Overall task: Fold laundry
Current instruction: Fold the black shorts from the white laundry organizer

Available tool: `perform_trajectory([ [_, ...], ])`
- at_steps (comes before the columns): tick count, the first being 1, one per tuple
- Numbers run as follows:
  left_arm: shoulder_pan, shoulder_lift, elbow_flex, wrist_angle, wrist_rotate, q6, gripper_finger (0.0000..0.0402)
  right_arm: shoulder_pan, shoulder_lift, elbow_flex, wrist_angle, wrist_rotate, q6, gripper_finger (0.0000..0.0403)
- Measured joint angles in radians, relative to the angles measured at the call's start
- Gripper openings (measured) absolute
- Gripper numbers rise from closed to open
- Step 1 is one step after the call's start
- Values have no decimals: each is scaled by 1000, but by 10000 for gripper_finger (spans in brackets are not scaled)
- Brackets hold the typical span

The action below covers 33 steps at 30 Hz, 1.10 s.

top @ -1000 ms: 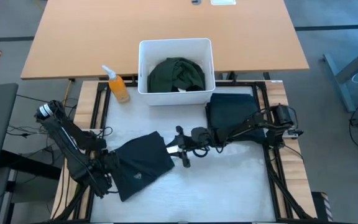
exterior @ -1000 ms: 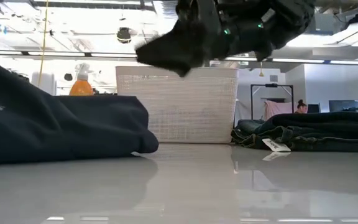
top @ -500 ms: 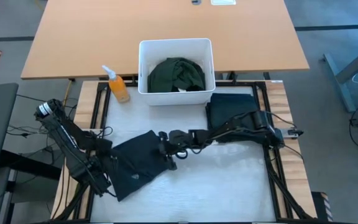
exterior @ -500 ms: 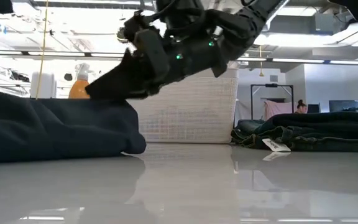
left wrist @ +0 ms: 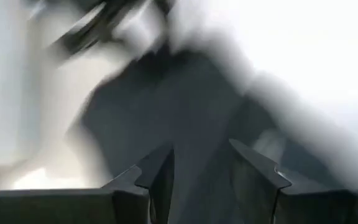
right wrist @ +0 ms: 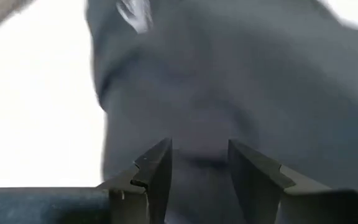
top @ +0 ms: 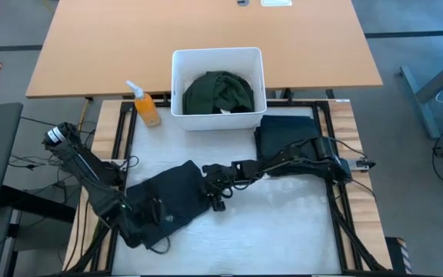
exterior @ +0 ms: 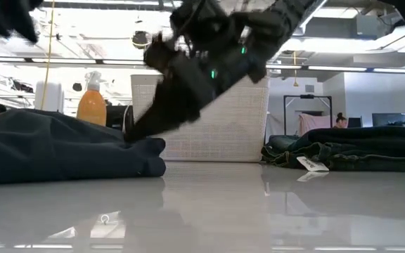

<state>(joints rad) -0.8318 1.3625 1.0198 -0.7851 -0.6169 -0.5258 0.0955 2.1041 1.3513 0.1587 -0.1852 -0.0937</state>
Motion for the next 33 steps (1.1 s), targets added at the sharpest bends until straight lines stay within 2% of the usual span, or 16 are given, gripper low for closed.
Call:
perform_trajectory([
  [3, 1, 61, -74, 448, 20, 116, 135, 4, -56, 0, -62, 0, -9, 182],
  [5, -6, 139, -97, 612, 55, 179, 135, 8, -91, 0, -131, 0, -12, 182],
  [6, -9, 179, -99, 634, 76, 183, 135, 11, -106, 1, -169, 0, -12, 182],
  [10, -23, 318, -100, 615, 161, 83, 135, 57, -120, -1, -298, 4, -9, 182],
  [14, -38, 375, -101, 615, 167, 25, 135, 121, -76, -41, -222, 30, 13, 182],
  [20, -57, 350, -100, 604, 160, 26, 135, 168, -25, -58, -102, 311, -42, 181],
  [22, -67, 331, -78, 585, 143, 39, 135, 181, -22, -58, -104, 352, -62, 179],
  [27, -120, 306, 10, 410, 42, 57, 135, 198, -22, -58, -97, 358, -66, 171],
  [30, -148, 307, 13, 275, 101, -28, 135, 189, -21, -58, -95, 364, -64, 165],
  [33, -174, 307, 8, 151, 149, -187, 135, 178, -21, -58, -94, 364, -54, 156],
])
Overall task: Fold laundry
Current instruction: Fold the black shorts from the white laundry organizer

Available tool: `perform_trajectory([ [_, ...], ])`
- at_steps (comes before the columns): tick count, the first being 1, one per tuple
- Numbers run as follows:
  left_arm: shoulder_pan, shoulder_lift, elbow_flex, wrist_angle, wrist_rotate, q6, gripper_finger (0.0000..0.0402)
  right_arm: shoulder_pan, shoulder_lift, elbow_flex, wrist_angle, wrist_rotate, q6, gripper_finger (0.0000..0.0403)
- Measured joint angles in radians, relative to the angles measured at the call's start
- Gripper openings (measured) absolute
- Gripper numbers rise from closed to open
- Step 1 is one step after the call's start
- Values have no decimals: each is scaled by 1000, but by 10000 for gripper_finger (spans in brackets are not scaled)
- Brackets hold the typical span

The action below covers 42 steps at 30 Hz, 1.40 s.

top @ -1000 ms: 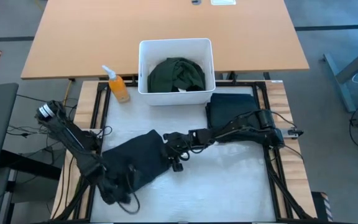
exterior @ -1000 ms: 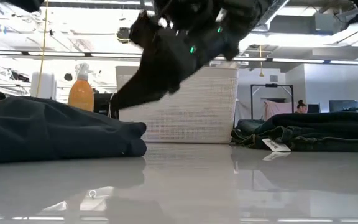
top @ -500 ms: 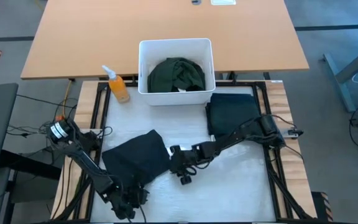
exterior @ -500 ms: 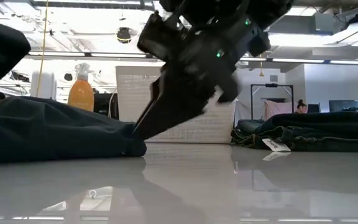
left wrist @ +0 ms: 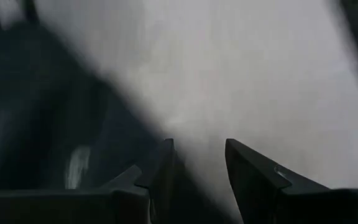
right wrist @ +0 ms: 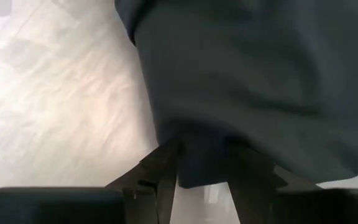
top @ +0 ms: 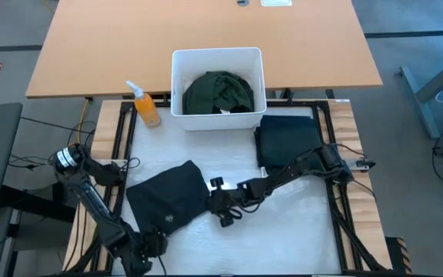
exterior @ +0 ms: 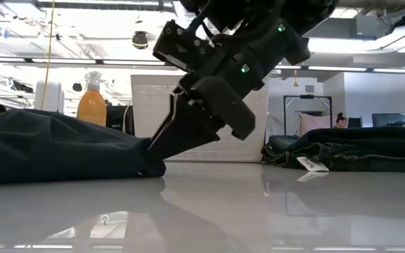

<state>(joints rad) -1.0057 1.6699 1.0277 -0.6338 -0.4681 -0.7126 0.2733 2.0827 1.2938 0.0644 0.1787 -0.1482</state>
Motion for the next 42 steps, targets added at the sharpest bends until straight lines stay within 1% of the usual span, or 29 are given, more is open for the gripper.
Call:
perform_trajectory([
  [2, -19, 0, -1, -26, -23, -61, 135, -6, 0, 0, 0, 0, 2, 148],
  [4, -34, 0, -1, -25, -41, -70, 135, -7, 0, 0, 0, -3, 2, 139],
  [10, -48, 0, -1, -42, 9, -117, 135, -14, 0, 0, 0, -20, 10, 113],
  [13, -56, 0, -2, -64, 16, -167, 135, -14, 1, -1, 0, -27, 17, 98],
  [15, -62, 4, -13, -65, 27, -204, 135, -14, 1, -8, 6, -47, 17, 82],
  [18, -69, 28, -36, -60, 84, -276, 130, -12, 1, -9, -32, -51, 17, 46],
  [20, -70, 55, -48, -51, 126, -317, 116, -12, 1, -9, -65, -51, 11, 19],
  [21, -72, 69, -50, -50, 132, -329, 105, -12, 1, -9, -81, -51, 5, 14],
  [27, -75, 101, -43, -23, 110, -339, 17, 19, -1, -7, -134, -49, 1, 19],
  [28, -75, 100, -41, -27, 112, -339, 10, 30, -2, -7, -137, -48, 1, 16],
  [31, -86, 89, -40, -30, 130, -315, 5, 73, -3, 13, -177, -50, 12, 12],
  [33, -95, 79, -41, -29, 152, -307, 2, 103, -2, 47, -225, -69, 43, 15],
  [36, -108, 64, -41, -29, 206, -304, 2, 148, 0, 115, -288, -127, 92, 39],
  [39, -121, 57, -41, -30, 261, -305, 1, 182, 0, 194, -405, -132, 121, 68],
  [42, -128, 56, -41, -33, 273, -320, 1, 198, 0, 277, -560, -135, 121, 89],
])
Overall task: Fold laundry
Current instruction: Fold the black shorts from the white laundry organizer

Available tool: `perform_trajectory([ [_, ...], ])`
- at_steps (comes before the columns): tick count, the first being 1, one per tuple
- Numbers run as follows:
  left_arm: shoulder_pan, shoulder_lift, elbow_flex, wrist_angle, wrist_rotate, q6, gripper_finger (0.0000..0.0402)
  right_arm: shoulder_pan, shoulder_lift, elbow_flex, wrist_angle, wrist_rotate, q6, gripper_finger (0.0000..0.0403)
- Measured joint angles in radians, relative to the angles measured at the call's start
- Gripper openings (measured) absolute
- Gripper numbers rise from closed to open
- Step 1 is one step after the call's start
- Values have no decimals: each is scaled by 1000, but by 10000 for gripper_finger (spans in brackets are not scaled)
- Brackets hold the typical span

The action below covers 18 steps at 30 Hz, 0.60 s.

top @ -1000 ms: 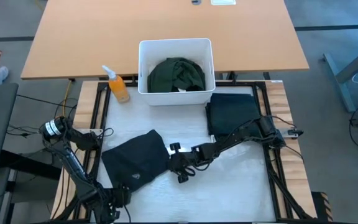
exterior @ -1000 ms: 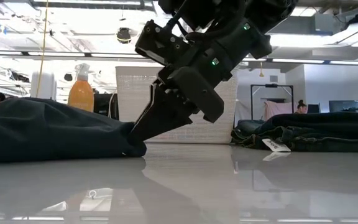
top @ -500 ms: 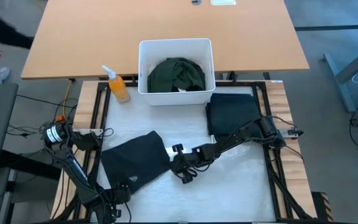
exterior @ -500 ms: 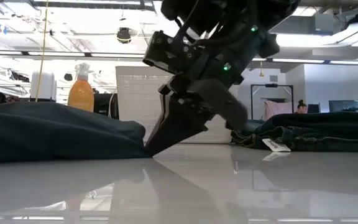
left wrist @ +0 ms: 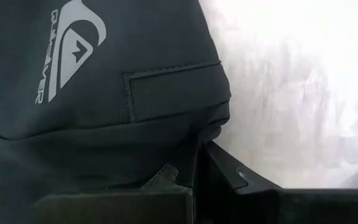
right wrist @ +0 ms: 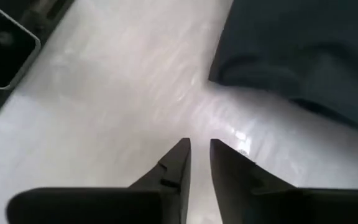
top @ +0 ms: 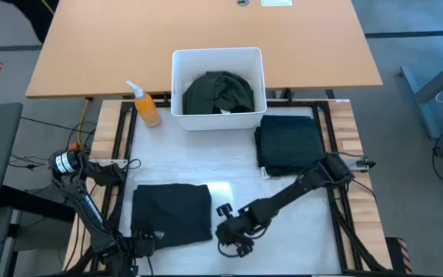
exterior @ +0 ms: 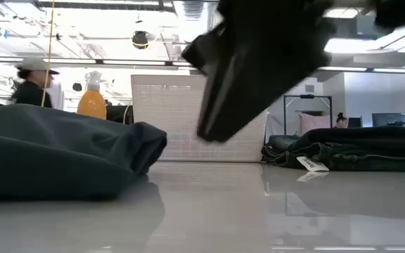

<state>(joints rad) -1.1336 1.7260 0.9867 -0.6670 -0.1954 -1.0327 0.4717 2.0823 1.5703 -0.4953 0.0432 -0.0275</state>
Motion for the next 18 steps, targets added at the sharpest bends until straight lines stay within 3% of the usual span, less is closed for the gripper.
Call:
perform_trajectory([
  [5, -2, 1, 0, 12, -13, -45, 29, 11, -1, 117, -156, -29, -42, 109],
  [11, 3, -22, -2, 15, 39, -88, 96, 21, -1, 131, -306, -62, -71, 112],
  [14, 12, -70, -3, 21, 47, -98, 121, 16, -21, 100, -332, -91, -62, 110],
  [18, 42, -161, -3, 16, 77, -103, 138, -5, -87, -12, -233, -91, -13, 107],
])
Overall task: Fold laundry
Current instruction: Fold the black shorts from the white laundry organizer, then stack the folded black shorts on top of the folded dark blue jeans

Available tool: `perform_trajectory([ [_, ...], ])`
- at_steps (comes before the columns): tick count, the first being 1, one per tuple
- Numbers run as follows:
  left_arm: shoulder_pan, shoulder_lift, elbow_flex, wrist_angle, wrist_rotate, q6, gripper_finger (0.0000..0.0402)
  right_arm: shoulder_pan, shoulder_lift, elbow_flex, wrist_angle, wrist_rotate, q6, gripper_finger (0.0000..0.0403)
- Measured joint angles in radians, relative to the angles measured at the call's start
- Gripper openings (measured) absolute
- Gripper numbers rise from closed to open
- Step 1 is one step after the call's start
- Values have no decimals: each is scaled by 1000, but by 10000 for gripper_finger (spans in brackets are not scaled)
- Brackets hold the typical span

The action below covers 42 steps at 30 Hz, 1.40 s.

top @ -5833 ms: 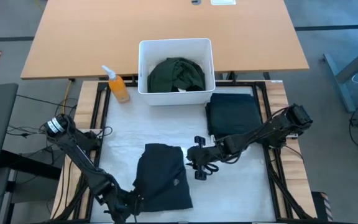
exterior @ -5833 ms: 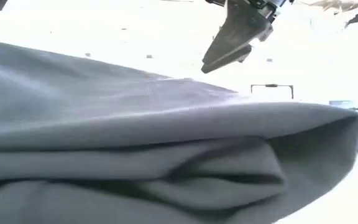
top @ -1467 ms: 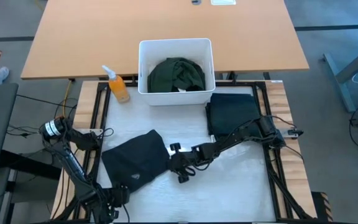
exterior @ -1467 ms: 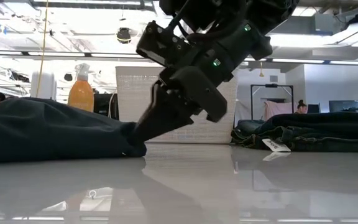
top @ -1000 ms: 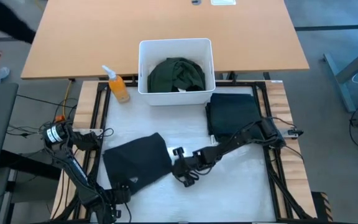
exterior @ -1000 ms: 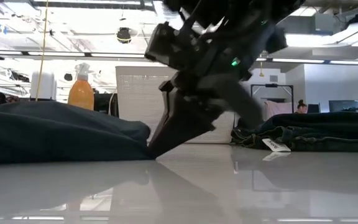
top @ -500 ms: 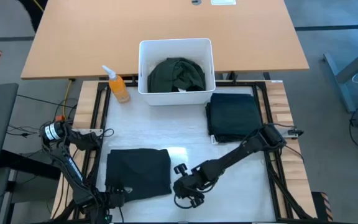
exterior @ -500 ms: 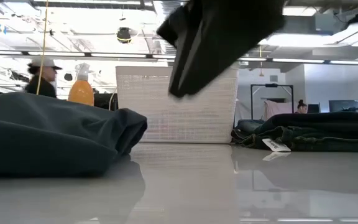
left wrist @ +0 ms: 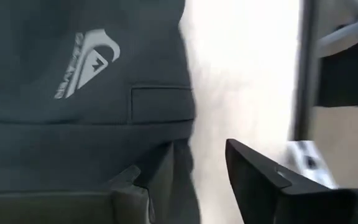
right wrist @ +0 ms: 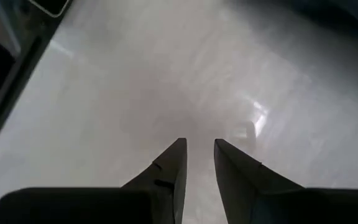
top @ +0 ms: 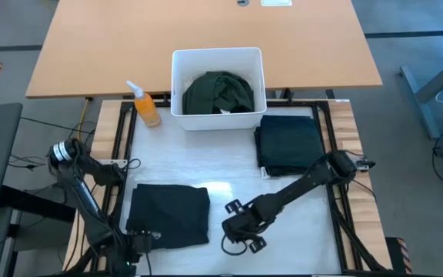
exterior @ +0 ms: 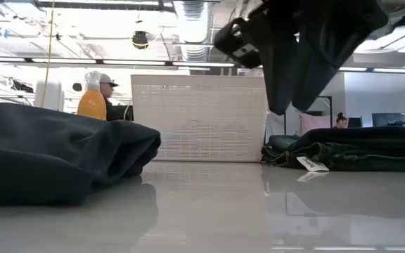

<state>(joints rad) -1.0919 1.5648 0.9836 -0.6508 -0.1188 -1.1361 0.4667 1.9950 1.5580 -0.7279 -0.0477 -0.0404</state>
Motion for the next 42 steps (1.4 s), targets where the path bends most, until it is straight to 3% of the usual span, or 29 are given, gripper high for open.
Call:
perform_trajectory([
  [8, 18, -164, 0, -27, -21, -23, 138, -36, -115, -333, 508, 85, 220, 107],
  [10, 17, -178, 1, -33, -146, 27, 137, -42, -119, -395, 636, 88, 312, 107],
  [13, 22, -166, -6, -27, -451, 107, 137, -52, -109, -431, 706, 66, 474, 107],
  [15, 57, -148, -20, -32, -527, 102, 137, -64, -108, -431, 708, 77, 546, 108],
  [20, 155, -92, -41, -38, -516, 207, 144, -112, -109, -431, 770, 56, 558, 136],
  [24, 200, -67, -40, -42, -522, 291, 156, -153, -110, -430, 858, 43, 591, 198],
  [28, 222, -33, -40, -100, -485, 273, 172, -201, -109, -430, 900, 46, 656, 269],
  [32, 228, -7, -55, -113, -508, 259, 184, -232, -109, -430, 924, 130, 699, 315],
  [37, 228, -7, -124, -91, -522, 216, 185, -248, -106, -430, 927, 168, 748, 337],
  [42, 228, -8, -196, -39, -512, 169, 185, -267, 11, -431, 1042, 165, 817, 340],
])
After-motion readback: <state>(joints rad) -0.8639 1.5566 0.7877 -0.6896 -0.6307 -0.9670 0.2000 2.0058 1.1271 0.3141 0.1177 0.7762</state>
